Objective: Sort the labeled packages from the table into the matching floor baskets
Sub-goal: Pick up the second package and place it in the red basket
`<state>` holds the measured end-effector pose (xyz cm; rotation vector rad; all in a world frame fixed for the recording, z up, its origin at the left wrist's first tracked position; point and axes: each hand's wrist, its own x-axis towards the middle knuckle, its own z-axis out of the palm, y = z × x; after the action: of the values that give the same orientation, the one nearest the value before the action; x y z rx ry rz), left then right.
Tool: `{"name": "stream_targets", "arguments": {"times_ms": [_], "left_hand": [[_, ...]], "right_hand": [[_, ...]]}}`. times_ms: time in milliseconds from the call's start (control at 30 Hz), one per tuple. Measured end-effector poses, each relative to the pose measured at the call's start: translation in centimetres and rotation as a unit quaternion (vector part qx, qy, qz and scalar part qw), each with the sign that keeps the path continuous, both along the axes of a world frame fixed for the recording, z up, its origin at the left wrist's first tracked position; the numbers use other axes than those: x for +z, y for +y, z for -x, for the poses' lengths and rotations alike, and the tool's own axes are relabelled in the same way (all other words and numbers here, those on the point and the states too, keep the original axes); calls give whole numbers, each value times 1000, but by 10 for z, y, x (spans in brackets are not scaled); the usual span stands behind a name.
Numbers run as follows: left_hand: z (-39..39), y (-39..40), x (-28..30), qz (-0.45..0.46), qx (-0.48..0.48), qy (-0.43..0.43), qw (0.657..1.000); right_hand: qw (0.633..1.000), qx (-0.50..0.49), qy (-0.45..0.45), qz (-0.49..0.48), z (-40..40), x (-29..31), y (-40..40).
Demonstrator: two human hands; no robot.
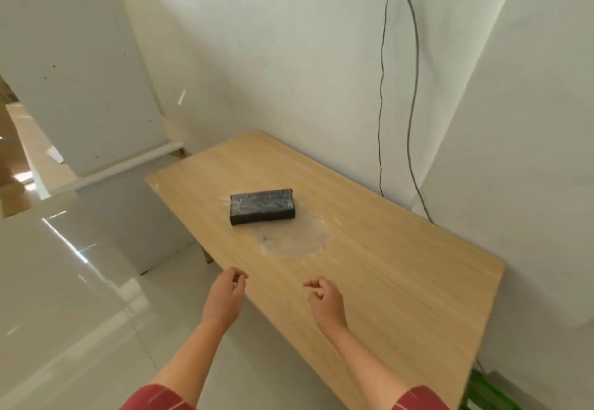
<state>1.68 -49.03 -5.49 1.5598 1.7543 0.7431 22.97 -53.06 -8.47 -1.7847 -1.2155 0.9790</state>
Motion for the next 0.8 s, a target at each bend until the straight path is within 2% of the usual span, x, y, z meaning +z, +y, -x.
{"name": "stream_targets", "arguments": {"times_ms": [200,433,567,800], "left_hand": [[18,75,14,5,0,-35,999],[6,162,7,25,-28,-18,999],[7,208,0,48,-19,-27,998],[24,269,-22,102,25,13,994]], "right_hand": [[999,-32,5,-4,17,10,59],[998,-63,23,10,6,-2,148],[996,-68,25,47,-1,-12,205],[985,-64,43,154,6,-23,276]]}}
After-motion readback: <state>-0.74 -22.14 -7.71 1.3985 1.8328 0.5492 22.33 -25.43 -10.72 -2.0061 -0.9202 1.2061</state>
